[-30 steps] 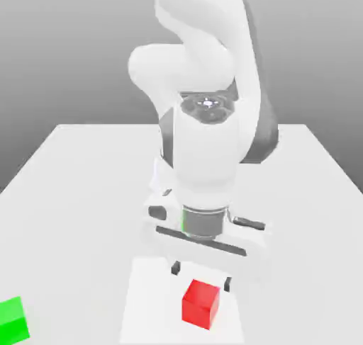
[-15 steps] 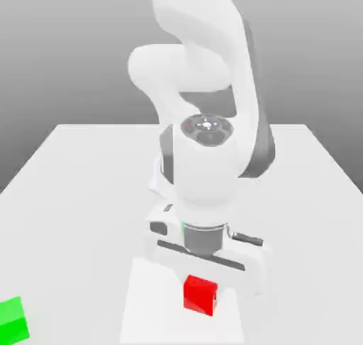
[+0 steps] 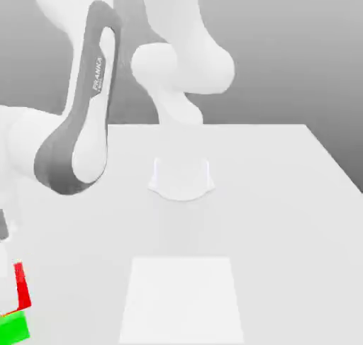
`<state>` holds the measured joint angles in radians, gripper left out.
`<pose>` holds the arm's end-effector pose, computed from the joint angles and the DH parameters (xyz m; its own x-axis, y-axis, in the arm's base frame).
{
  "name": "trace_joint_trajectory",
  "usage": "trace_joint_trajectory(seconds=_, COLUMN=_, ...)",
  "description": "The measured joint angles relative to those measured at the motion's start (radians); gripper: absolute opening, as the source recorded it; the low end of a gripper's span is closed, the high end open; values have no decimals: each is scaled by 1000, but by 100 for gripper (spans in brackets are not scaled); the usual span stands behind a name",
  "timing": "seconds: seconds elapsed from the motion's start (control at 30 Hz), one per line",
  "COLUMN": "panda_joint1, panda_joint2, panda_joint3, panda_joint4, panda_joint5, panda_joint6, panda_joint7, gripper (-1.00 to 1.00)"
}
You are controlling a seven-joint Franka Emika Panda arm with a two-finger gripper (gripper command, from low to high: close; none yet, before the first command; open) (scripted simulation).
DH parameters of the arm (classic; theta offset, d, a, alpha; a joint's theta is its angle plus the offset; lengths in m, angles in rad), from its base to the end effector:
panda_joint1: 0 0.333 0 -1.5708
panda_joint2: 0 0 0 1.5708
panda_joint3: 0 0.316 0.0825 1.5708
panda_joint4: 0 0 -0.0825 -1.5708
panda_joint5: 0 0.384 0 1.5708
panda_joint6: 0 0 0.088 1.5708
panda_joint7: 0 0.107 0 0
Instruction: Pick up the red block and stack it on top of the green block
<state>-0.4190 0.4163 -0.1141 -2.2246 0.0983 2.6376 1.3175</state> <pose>0.4698 -0.2819 0.1856 -0.3487 -0.9372 -0.0012 -0.9372 0.3487 -0.0014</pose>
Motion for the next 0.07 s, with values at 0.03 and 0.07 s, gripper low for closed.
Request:
trace_joint_trajectory(seconds=0.03, panda_joint1=0, panda_joint2=0, panda_joint3=0, panda_joint4=0, panda_joint5=0, panda_joint6=0, panda_joint7=0, gripper=100)
trace_joint_trajectory(seconds=0.07, panda_joint1=0, panda_joint2=0, panda_joint3=0, panda_joint4=0, panda_joint5=0, panda_joint6=0, panda_joint7=0, gripper=100)
